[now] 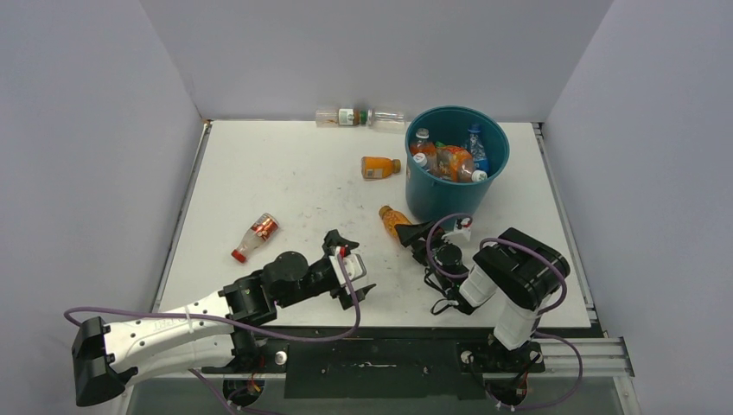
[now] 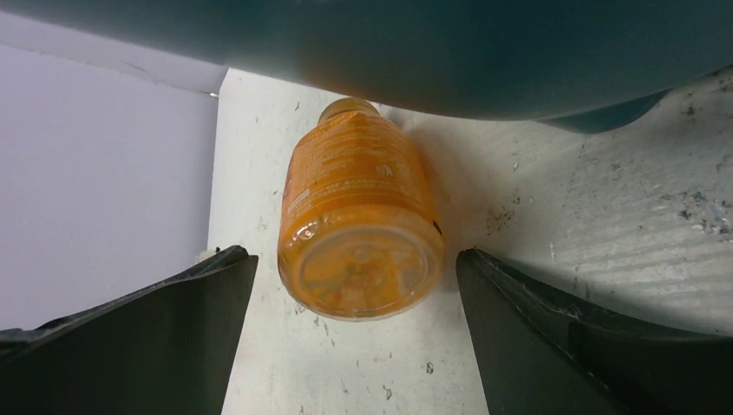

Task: Put the plastic bottles in the bin
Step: Pick up the plastic bottle at the center of the board.

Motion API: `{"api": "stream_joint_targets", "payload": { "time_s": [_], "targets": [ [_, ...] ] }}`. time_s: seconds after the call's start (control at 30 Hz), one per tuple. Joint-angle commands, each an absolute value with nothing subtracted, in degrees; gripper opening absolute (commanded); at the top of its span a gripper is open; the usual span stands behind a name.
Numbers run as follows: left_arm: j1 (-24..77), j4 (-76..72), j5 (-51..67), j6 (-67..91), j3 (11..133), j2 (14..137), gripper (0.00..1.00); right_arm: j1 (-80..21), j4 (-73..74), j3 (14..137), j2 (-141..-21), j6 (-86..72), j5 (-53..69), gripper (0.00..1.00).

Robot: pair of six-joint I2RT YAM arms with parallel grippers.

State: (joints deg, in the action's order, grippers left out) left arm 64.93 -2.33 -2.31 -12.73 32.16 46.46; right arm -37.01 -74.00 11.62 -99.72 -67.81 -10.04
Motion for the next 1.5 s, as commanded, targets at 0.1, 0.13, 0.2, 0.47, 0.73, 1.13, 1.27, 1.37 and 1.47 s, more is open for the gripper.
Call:
{"api": "stream_joint_targets", "payload": {
  "time_s": [0.1, 0.13, 0.2, 0.47, 0.73, 1.13, 1.27, 1.37, 1.47],
  "targets": [
    [65.8, -4.3, -1.7, -12.9, 32.8, 46.6, 0.96, -37.6, -80.4, 13.0, -106.8, -70.7, -15.8, 0.90],
    [65.9, -4.4, -1.7, -12.9, 32.8, 46.7, 0.96, -37.6, -81.6, 13.4, -107.9, -70.7, -15.7, 0.90],
    [66.1, -4.3, -1.8, -12.9, 32.8, 46.8, 0.96, -37.6, -82.8, 14.4, -110.4, -70.9, -14.8, 0.92],
    [66.7, -4.3, -2.6, -13.1, 32.8, 46.8, 0.96, -38.0, -92.5, 11.6, -114.8, -72.2, -11.7, 0.75],
    [66.7, -4.4, -2.5, -12.6, 32.9, 46.9, 0.96, -40.1, -84.3, 12.5, -111.2, -69.8, -9.8, 0.98],
    [66.7, -4.4, -2.3, -12.3, 33.0, 47.3, 0.96, -43.5, -71.3, 16.7, -110.1, -70.1, -13.1, 0.92],
    [66.8, -4.3, -2.3, -12.2, 33.0, 47.2, 0.96, -43.5, -70.8, 18.3, -111.6, -70.5, -12.2, 0.72],
    [66.9, -4.3, -2.5, -12.3, 33.0, 47.0, 0.96, -43.6, -70.5, 18.7, -111.8, -70.4, -11.7, 0.64],
    [67.1, -4.3, -2.5, -12.4, 33.0, 46.9, 0.96, -43.6, -71.4, 17.6, -111.4, -70.3, -11.9, 0.52]
  ]
}}
